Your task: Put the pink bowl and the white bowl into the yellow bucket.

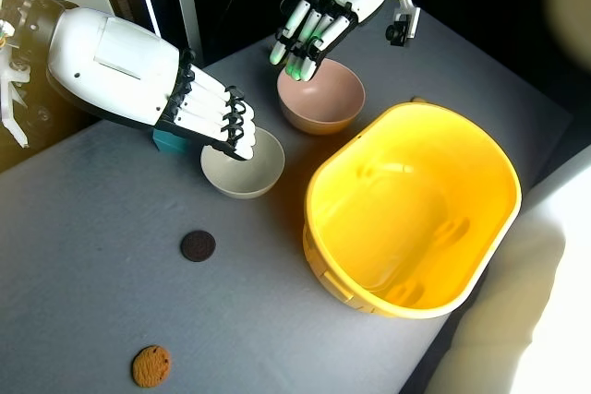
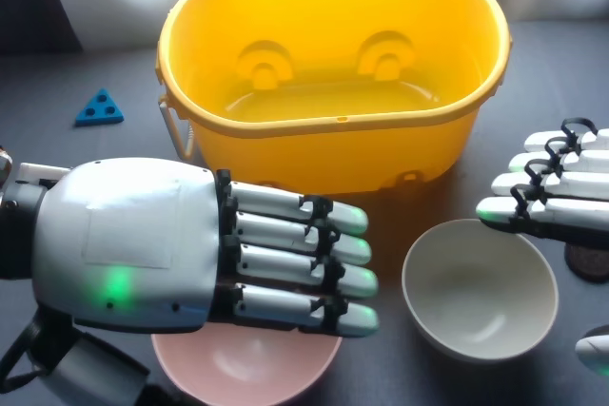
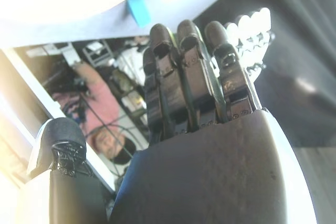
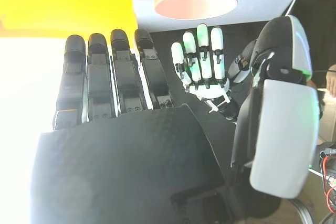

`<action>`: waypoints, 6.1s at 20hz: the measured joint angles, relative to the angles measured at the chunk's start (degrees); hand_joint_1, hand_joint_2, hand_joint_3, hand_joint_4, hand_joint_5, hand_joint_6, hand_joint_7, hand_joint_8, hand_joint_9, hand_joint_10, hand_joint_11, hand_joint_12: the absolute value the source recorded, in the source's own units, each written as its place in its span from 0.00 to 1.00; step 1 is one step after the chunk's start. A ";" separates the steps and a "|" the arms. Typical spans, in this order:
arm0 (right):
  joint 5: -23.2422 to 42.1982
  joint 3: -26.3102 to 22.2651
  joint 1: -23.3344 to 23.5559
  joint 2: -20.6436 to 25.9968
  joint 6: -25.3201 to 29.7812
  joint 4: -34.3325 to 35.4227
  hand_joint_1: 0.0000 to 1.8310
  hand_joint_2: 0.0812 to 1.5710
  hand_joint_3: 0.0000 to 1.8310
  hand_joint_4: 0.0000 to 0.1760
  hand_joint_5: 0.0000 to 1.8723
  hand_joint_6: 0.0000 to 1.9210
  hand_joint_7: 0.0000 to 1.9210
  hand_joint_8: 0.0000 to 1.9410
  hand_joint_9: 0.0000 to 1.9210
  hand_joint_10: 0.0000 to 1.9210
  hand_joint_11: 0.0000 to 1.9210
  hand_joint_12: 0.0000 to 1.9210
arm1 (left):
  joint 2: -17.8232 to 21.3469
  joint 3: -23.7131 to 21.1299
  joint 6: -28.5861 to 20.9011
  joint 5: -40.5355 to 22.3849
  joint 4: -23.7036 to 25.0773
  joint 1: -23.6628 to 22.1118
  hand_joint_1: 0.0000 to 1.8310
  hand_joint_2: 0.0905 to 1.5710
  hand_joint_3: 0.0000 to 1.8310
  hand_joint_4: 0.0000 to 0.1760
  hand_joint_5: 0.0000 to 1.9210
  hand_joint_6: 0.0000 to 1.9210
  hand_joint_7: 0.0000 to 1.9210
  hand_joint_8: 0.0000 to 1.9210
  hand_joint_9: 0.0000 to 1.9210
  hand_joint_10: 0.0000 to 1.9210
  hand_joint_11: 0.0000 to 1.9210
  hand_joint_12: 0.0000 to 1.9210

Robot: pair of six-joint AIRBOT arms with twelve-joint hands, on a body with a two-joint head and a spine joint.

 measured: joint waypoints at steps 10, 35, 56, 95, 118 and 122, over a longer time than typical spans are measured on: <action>-0.17 0.00 0.00 -1.75 -6.49 -0.44 0.00 0.75 0.00 0.00 0.00 0.00 0.00 0.00 0.00 0.00 0.00 0.00 | 0.33 0.00 -5.68 -0.07 3.65 -0.37 0.02 0.78 0.00 0.00 0.08 0.00 0.08 0.00 0.06 0.00 0.00 0.16; 1.05 4.79 1.36 -7.65 7.85 -18.69 0.80 0.57 0.00 0.00 0.08 0.00 0.09 0.00 0.09 0.01 0.00 0.38 | 3.43 -3.02 -14.62 2.10 9.18 -3.15 0.71 0.67 0.00 0.00 0.10 0.00 0.12 0.00 0.09 0.00 0.00 0.31; 0.37 8.13 1.16 -12.41 16.24 -29.83 0.80 0.59 0.00 0.00 0.14 0.01 0.14 0.01 0.13 0.01 0.00 0.44 | 4.46 -1.11 -18.51 -2.67 12.13 -2.08 0.76 0.64 0.00 0.00 0.15 0.00 0.17 0.00 0.15 0.01 0.00 0.44; 0.42 15.58 -1.53 -22.86 17.66 -33.00 0.77 0.61 0.00 0.00 0.29 0.00 0.28 0.00 0.26 0.00 0.00 0.58 | -5.95 8.98 -10.69 2.34 4.81 7.96 0.79 0.64 0.00 0.00 0.29 0.00 0.31 0.00 0.29 0.00 0.01 0.60; 0.44 17.77 -3.67 -27.04 14.91 -32.70 0.75 0.62 0.00 0.00 0.29 0.00 0.28 0.00 0.26 0.00 0.00 0.58 | -7.65 12.33 -9.84 1.90 2.27 9.84 0.78 0.65 0.00 0.00 0.29 0.01 0.32 0.00 0.29 0.01 0.00 0.60; 0.39 17.77 -3.67 -27.04 14.91 -32.63 0.76 0.61 0.00 0.00 0.30 0.00 0.29 0.00 0.27 0.00 0.00 0.59 | -7.65 12.33 -9.84 1.90 2.08 9.90 0.77 0.66 0.00 0.00 0.28 0.00 0.30 0.00 0.26 0.00 0.00 0.58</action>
